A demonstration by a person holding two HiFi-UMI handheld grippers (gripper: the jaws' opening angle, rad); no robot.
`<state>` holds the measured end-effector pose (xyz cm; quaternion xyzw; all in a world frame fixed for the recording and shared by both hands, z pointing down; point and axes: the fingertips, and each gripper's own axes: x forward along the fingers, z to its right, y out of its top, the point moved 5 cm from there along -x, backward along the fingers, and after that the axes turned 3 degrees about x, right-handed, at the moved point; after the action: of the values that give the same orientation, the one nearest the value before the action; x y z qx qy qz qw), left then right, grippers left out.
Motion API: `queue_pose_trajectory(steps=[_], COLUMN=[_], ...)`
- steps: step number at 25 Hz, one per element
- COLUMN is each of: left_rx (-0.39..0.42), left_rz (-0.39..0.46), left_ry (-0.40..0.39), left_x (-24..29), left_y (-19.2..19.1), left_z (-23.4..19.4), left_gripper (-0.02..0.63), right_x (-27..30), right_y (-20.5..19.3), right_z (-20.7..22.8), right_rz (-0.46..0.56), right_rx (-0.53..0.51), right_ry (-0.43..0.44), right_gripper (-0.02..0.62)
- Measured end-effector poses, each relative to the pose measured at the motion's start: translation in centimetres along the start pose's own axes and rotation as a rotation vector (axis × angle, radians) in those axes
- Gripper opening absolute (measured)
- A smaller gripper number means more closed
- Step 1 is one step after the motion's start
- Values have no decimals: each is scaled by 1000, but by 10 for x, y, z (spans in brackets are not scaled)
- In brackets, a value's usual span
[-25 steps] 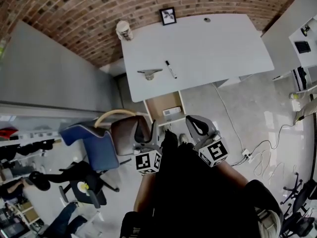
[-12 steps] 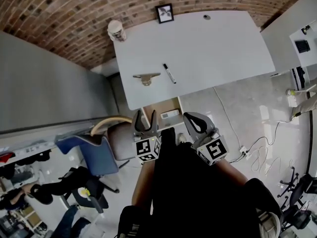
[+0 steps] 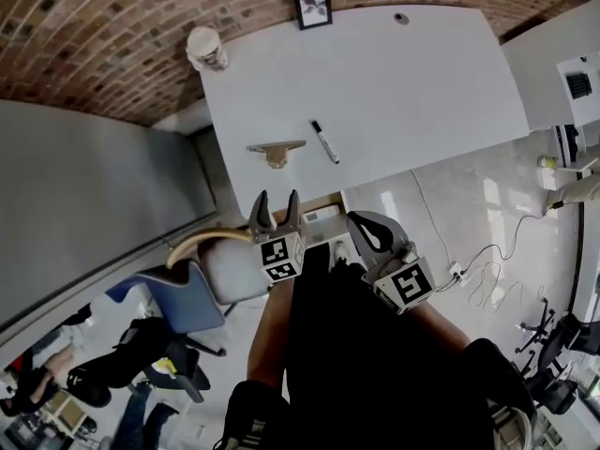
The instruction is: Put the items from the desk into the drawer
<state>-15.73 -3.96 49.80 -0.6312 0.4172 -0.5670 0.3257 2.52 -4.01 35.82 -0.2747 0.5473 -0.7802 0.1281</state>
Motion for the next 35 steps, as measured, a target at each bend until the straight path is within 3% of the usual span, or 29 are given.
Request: queue_pose_trajectory(steps=[18, 26, 31, 35], left_rx=[-6, 5, 26, 32], left_rz=[-246, -276, -283, -273], left_ry=[20, 53, 73, 72], left_x=[127, 150, 154, 152], left_y=[-69, -77, -79, -82], left_z=[-40, -47, -48, -47], left_gripper=[353, 355, 295, 302], right_x=[57, 58, 52, 43], right_y=[-14, -19, -22, -23], right_z=[33, 41, 42, 42], right_rz=[-91, -103, -89, -83], right_rx=[80, 98, 99, 98], right_ry=[-60, -86, -101, -108], right_gripper=[5, 5, 5, 5])
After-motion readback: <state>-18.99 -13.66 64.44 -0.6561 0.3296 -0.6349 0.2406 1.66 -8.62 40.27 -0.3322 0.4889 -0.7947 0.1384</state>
